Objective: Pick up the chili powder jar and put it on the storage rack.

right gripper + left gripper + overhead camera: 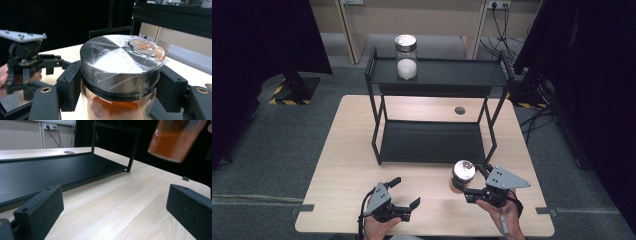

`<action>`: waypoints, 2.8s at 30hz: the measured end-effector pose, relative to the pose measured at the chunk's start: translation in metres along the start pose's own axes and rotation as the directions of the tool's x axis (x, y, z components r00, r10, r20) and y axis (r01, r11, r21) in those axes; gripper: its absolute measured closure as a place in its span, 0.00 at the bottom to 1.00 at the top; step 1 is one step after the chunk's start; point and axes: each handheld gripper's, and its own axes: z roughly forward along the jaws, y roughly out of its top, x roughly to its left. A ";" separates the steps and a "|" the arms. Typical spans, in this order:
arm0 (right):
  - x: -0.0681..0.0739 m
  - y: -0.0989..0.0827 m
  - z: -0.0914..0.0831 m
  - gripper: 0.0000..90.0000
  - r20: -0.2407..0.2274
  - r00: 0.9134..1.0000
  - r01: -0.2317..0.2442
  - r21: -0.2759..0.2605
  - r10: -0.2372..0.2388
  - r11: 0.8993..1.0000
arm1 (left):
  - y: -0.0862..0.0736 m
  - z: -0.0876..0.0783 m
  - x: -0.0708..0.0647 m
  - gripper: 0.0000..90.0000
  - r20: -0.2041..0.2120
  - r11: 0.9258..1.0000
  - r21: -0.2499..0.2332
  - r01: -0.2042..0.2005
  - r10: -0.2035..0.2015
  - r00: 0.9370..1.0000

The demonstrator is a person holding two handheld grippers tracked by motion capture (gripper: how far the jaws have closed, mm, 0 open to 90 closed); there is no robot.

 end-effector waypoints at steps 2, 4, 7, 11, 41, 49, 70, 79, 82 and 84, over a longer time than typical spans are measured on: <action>-0.003 0.006 0.001 0.34 -0.005 1.000 0.004 0.000 -0.004 1.000 | 0.000 0.000 0.000 0.01 0.001 1.000 0.002 0.001 -0.001 1.000; -0.005 0.013 0.003 0.34 -0.009 1.000 0.010 0.000 -0.010 1.000 | 0.000 0.000 0.000 0.01 0.001 1.000 0.001 0.001 -0.001 1.000; -0.010 0.024 0.006 0.34 -0.018 1.000 0.013 -0.003 -0.013 1.000 | 0.000 0.000 0.000 0.01 0.001 1.000 0.002 0.002 -0.002 1.000; -0.016 0.040 0.010 0.34 -0.031 0.999 0.017 -0.006 -0.017 1.000 | 0.000 0.000 0.000 0.01 0.002 1.000 0.001 0.001 -0.001 1.000; -0.045 0.150 0.032 0.34 -0.074 0.996 0.048 -0.016 -0.050 0.999 | 0.000 0.000 0.001 0.00 0.004 1.000 0.001 0.006 -0.006 1.000; -0.052 0.185 0.043 0.34 -0.059 0.997 0.052 -0.015 -0.052 0.999 | 0.000 0.000 0.001 0.00 0.002 1.000 0.001 0.006 -0.006 1.000; -0.068 0.243 0.068 0.34 0.021 1.000 0.019 -0.015 -0.018 1.000 | 0.000 -0.002 0.002 0.00 0.000 1.000 0.000 0.011 -0.011 1.000; -0.077 0.259 0.087 0.34 0.084 0.996 0.003 0.007 -0.003 1.000 | 0.000 -0.002 0.002 0.00 0.004 1.000 -0.002 0.009 -0.009 1.000; -0.081 0.260 0.095 0.34 0.105 0.994 -0.007 0.003 0.007 1.000 | 0.000 -0.002 0.002 0.00 0.003 1.000 -0.002 0.008 -0.008 1.000; -0.082 0.262 0.099 0.34 0.124 0.992 -0.008 0.005 0.007 1.000 | 0.000 -0.002 0.002 0.00 0.003 1.000 -0.003 0.009 -0.009 1.000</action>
